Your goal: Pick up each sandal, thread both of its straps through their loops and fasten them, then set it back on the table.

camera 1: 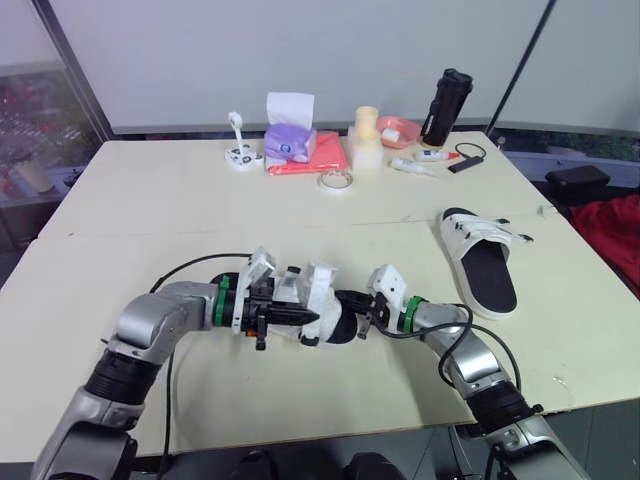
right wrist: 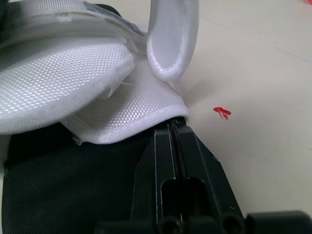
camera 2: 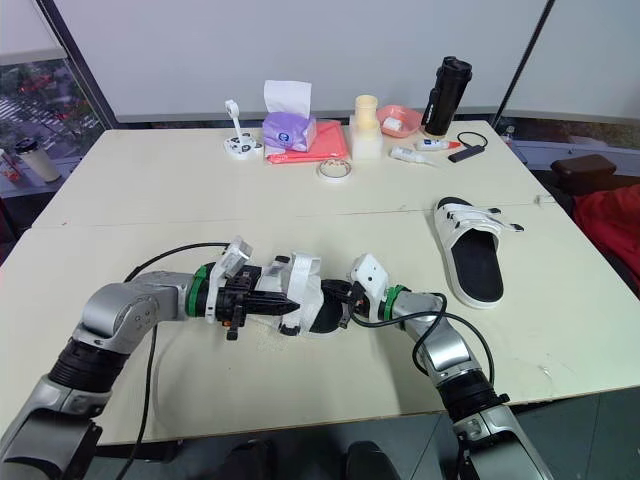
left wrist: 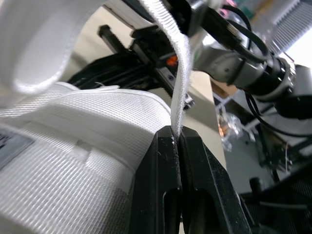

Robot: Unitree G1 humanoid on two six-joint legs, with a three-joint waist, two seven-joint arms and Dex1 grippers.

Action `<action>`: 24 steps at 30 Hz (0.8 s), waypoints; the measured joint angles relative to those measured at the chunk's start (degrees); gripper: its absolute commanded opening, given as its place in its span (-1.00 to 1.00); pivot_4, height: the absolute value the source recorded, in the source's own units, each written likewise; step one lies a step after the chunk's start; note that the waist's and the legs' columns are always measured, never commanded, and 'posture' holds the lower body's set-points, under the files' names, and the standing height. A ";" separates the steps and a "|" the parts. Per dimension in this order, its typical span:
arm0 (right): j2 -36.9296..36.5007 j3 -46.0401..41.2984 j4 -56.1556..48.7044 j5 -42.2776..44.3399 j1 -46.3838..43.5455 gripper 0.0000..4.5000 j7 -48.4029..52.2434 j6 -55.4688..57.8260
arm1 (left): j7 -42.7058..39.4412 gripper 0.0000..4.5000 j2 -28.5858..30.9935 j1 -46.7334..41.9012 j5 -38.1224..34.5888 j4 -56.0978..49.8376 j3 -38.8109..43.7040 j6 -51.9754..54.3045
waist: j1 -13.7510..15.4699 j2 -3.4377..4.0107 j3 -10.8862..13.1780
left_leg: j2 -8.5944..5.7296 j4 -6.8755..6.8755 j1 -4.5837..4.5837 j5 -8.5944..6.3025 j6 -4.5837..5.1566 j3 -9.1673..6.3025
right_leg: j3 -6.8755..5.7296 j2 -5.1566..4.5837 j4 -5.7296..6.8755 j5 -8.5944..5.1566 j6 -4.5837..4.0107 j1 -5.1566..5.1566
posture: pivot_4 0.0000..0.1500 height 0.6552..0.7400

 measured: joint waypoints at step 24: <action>0.07 -0.04 -0.10 0.00 0.06 -1.00 -0.05 0.00 | -4.27 -0.99 -1.61 -6.43 0.00 5.47 0.23 1.98 | -0.01 -0.03 0.01 | 0.00 0.01 -0.02 0.01 0.01 0.02 | -0.02 0.08 0.03 0.11 0.20 0.07 | 1.00 1.00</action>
